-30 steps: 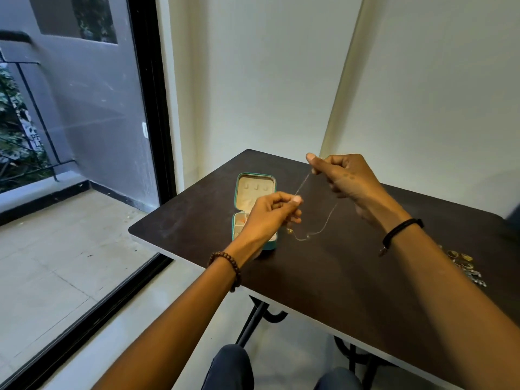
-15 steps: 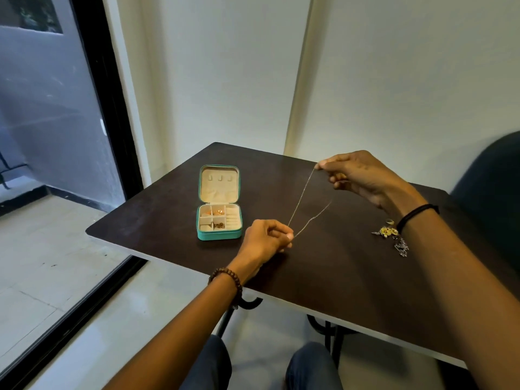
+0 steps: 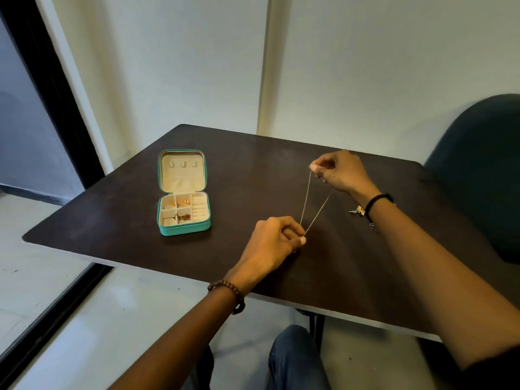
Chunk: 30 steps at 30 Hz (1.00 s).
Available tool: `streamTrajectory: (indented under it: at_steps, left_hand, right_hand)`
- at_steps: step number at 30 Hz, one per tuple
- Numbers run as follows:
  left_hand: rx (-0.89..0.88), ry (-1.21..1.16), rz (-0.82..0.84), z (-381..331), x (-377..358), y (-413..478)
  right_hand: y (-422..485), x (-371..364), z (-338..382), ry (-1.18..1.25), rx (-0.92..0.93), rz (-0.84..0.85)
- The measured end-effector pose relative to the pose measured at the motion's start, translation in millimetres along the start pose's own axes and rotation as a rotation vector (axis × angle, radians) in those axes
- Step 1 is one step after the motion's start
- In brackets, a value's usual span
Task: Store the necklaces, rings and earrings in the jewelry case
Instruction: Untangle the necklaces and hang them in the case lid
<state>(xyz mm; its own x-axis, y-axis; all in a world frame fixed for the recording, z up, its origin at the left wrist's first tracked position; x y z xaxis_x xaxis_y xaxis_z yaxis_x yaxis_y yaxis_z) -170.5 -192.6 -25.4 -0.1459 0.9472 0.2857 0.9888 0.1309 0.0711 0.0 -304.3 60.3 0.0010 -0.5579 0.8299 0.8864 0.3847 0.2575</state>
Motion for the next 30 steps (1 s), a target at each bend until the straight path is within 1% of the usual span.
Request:
streamTrajectory:
  at_steps: [3, 6, 10, 14, 23, 27, 30]
  left_hand:
    - [-0.032, 0.167, -0.005, -1.8, -5.0, 5.9]
    - [-0.098, 0.407, -0.007, -7.1, -8.3, 12.8]
    - [-0.216, 0.57, -0.004, -14.7, -14.6, 18.2]
    - [-0.269, 0.578, -0.003, -13.3, -19.5, 22.8]
    - [-0.313, 0.55, 0.004, -10.9, -19.0, 22.7]
    - [-0.307, 0.551, -0.059, -12.4, -3.2, 19.4]
    - [-0.294, 0.565, -0.121, -13.0, 17.6, 16.3]
  right_hand:
    - [8.9, -15.7, -14.8, -0.033, 0.003, 0.032]
    - [15.3, -32.1, -24.5, -0.053, 0.007, 0.072]
    - [19.7, -53.1, -39.2, -0.072, 0.011, 0.126]
    - [22.1, -63.6, -44.5, -0.095, 0.033, 0.127]
    - [25.2, -63.6, -41.5, -0.297, 0.118, 0.055]
    - [20.7, -62.7, -30.4, -0.319, 0.145, 0.023]
    - [14.5, -66.9, -9.6, -0.305, 0.207, 0.012]
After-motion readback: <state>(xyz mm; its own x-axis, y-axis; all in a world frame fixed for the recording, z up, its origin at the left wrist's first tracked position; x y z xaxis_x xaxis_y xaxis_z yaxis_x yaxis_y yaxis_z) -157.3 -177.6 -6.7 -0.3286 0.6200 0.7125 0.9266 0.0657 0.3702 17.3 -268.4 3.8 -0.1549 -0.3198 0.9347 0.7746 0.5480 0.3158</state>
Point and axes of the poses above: each hand's wrist, its own y-axis towards the middle knuckle, its own x-axis out of the back of the hand, z = x × y, the point moved 6 cm from there along y, towards the middle knuckle, and after that the axes turned 10 degrees about -y, right-handed, at the moved point
